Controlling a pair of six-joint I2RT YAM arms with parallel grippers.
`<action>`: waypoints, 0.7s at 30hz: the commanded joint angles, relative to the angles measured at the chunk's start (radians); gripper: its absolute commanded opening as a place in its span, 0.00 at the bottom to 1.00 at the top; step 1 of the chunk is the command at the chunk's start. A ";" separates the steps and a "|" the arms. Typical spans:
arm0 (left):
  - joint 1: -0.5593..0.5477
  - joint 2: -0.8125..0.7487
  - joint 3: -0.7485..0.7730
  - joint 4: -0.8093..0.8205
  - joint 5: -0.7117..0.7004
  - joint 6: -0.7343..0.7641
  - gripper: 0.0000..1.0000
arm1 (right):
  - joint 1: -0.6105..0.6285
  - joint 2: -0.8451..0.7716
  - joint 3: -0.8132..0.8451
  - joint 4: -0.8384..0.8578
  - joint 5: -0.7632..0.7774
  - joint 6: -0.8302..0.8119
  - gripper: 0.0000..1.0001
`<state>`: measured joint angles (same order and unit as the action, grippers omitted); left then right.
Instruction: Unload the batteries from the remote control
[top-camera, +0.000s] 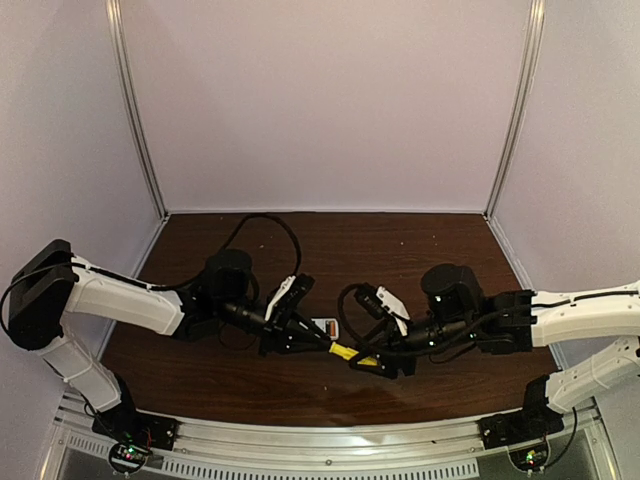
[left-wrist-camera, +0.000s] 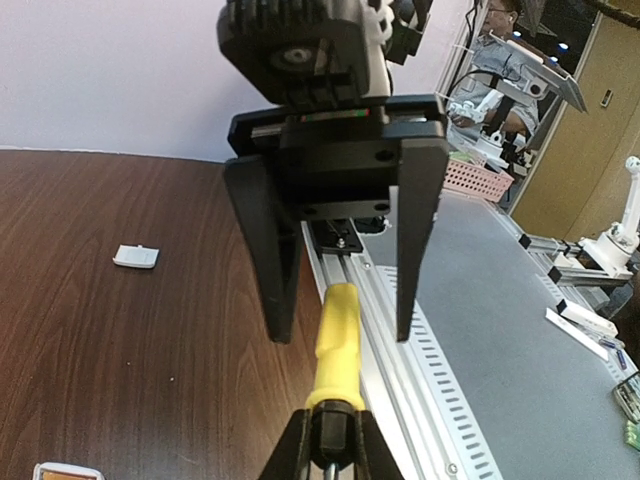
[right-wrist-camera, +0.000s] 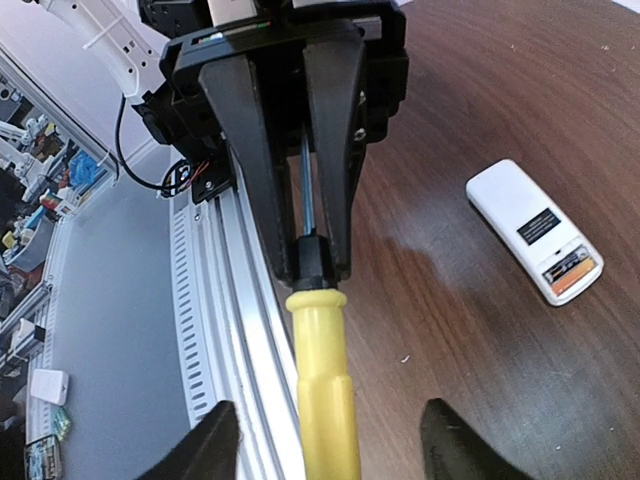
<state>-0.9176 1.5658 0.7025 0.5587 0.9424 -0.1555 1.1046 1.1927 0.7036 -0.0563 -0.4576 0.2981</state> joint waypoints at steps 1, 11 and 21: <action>-0.006 0.007 0.032 0.041 -0.040 -0.044 0.00 | 0.006 -0.058 0.008 0.037 0.114 0.004 0.74; -0.007 -0.041 0.009 0.145 -0.116 -0.216 0.00 | 0.006 -0.148 -0.109 0.306 0.174 0.057 0.87; -0.006 -0.133 -0.072 0.282 -0.127 -0.318 0.00 | 0.006 -0.118 -0.168 0.528 0.175 0.128 0.84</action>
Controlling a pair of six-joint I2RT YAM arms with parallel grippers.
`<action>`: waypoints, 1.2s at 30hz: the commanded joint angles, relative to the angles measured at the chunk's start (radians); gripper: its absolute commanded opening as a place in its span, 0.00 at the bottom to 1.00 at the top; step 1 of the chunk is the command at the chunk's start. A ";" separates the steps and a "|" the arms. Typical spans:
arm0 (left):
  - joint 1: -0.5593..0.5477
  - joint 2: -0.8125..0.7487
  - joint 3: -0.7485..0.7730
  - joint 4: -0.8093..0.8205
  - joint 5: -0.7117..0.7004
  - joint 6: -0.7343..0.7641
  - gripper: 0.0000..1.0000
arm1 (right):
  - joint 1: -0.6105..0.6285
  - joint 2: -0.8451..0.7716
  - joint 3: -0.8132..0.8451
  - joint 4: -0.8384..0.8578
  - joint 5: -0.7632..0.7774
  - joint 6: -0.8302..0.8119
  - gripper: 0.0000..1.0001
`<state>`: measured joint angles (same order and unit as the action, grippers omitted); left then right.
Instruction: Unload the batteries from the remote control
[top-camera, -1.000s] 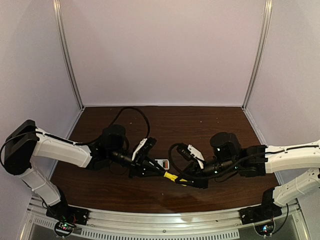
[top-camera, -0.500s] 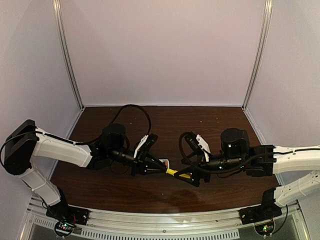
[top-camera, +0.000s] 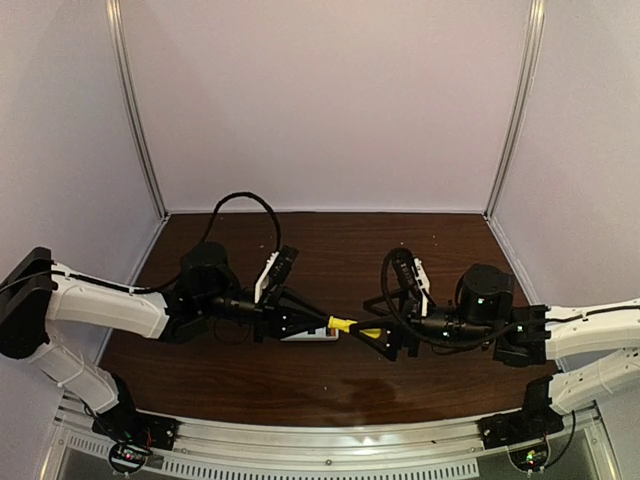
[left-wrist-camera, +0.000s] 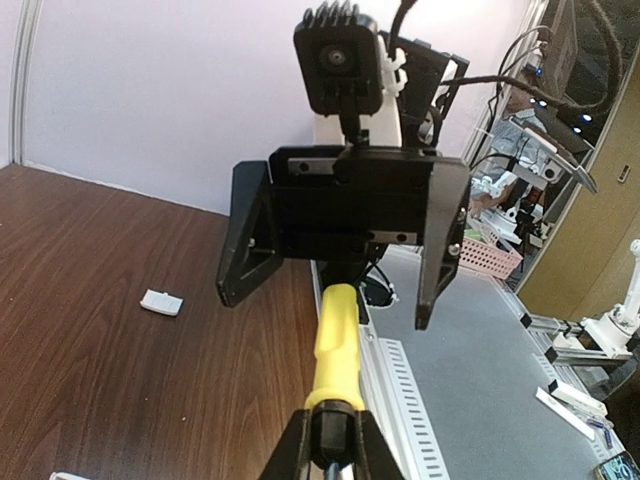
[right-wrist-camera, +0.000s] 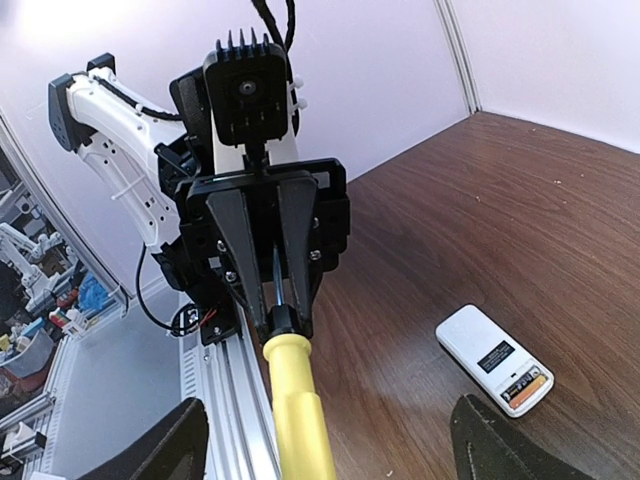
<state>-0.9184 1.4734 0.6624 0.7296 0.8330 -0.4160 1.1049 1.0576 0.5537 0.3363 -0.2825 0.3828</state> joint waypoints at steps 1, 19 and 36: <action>-0.005 -0.045 -0.037 0.120 -0.017 -0.064 0.00 | 0.007 0.024 -0.017 0.151 -0.008 0.048 0.83; -0.005 -0.072 -0.072 0.187 -0.043 -0.105 0.00 | 0.057 0.182 0.048 0.299 -0.080 0.074 0.52; -0.006 -0.087 -0.080 0.183 -0.056 -0.102 0.00 | 0.075 0.182 0.053 0.295 -0.053 0.068 0.29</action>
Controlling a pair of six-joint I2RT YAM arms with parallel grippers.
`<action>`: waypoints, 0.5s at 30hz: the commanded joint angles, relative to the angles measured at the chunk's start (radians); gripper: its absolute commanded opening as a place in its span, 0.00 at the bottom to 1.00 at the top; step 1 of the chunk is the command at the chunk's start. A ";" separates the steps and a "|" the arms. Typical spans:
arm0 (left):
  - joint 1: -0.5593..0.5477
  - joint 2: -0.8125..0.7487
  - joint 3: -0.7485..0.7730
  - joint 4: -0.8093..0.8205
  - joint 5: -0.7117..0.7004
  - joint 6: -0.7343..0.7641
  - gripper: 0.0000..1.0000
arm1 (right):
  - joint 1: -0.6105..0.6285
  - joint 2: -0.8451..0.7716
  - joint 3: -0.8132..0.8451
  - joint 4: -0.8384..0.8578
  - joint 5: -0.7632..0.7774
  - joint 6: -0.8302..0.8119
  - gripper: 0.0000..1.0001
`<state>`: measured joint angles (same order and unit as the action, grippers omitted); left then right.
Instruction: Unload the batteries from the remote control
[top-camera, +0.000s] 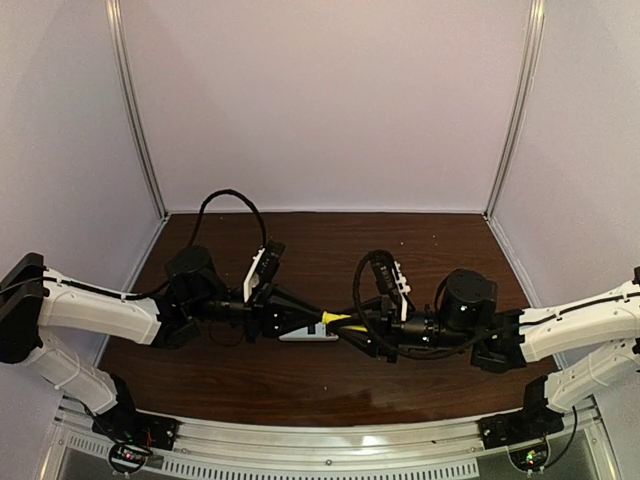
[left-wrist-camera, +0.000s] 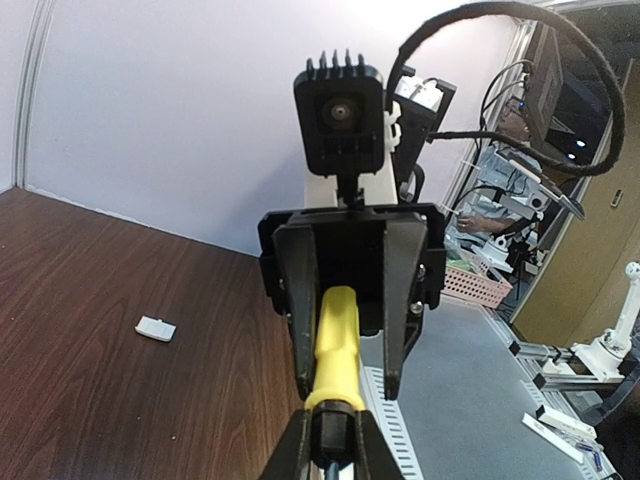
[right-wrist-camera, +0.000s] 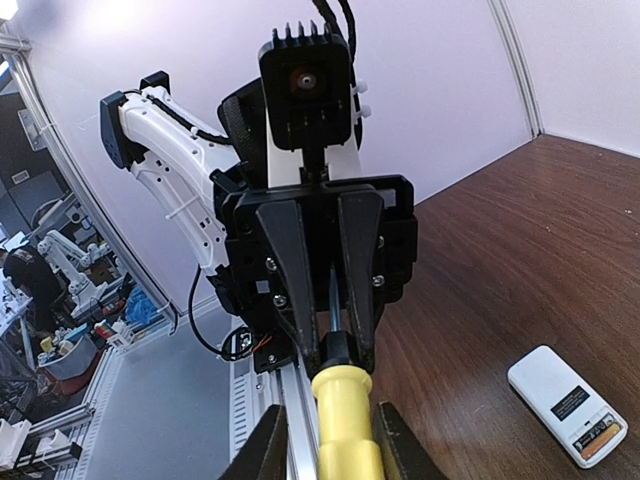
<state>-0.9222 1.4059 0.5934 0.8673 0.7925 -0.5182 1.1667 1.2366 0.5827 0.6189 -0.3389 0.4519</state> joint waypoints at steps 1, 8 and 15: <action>-0.003 -0.020 -0.010 0.045 -0.016 0.001 0.00 | 0.013 0.003 0.026 0.012 0.003 -0.001 0.27; -0.002 -0.018 -0.009 0.043 -0.016 0.002 0.00 | 0.019 0.009 0.028 0.006 0.019 -0.002 0.19; -0.002 -0.014 -0.007 0.038 -0.018 0.007 0.00 | 0.023 0.011 0.031 -0.001 0.033 -0.004 0.11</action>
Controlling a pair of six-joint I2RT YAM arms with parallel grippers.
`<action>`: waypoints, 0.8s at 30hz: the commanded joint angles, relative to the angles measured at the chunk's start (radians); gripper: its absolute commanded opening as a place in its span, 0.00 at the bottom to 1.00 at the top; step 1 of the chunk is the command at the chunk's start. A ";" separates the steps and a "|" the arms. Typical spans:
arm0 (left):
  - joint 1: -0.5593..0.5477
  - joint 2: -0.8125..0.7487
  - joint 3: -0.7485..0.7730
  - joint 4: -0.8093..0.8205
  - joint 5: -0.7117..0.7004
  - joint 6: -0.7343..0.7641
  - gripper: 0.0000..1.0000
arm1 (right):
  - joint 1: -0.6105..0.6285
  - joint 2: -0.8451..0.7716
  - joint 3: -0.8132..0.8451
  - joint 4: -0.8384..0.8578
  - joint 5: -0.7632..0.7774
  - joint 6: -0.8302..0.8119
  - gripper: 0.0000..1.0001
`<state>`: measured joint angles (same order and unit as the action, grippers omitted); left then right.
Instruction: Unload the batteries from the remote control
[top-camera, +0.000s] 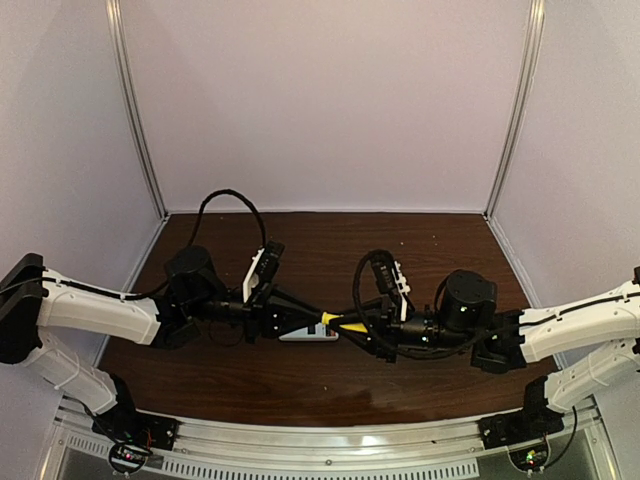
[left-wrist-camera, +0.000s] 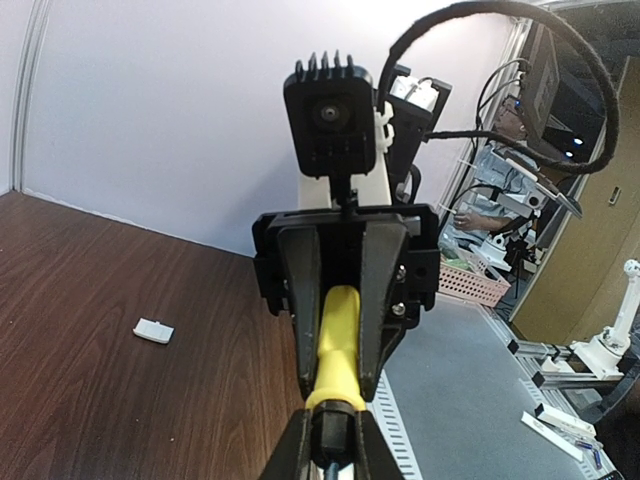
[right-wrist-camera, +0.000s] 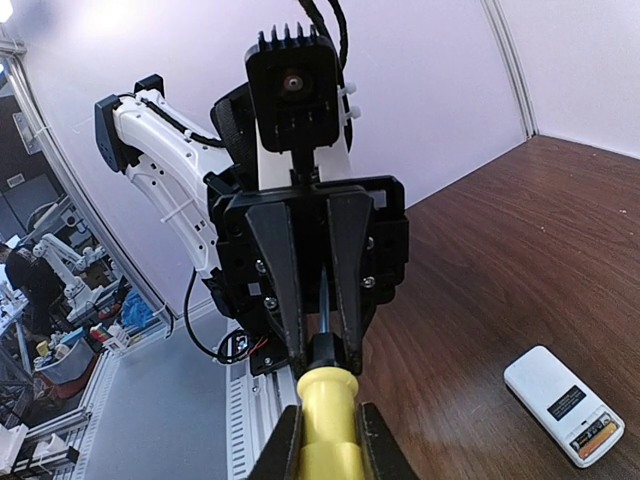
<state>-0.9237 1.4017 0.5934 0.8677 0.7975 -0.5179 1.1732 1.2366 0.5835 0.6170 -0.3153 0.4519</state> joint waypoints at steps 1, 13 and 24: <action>-0.001 -0.008 -0.006 0.036 -0.022 0.007 0.00 | 0.017 0.011 0.031 0.000 0.009 -0.005 0.08; -0.001 -0.066 -0.011 -0.093 -0.113 0.118 0.21 | 0.020 -0.034 0.045 -0.179 0.112 0.013 0.00; 0.002 -0.094 -0.012 -0.221 -0.311 0.235 0.69 | 0.019 -0.114 0.038 -0.373 0.262 0.031 0.00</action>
<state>-0.9264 1.3209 0.5900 0.6952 0.5835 -0.3477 1.1881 1.1576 0.6147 0.3305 -0.1322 0.4713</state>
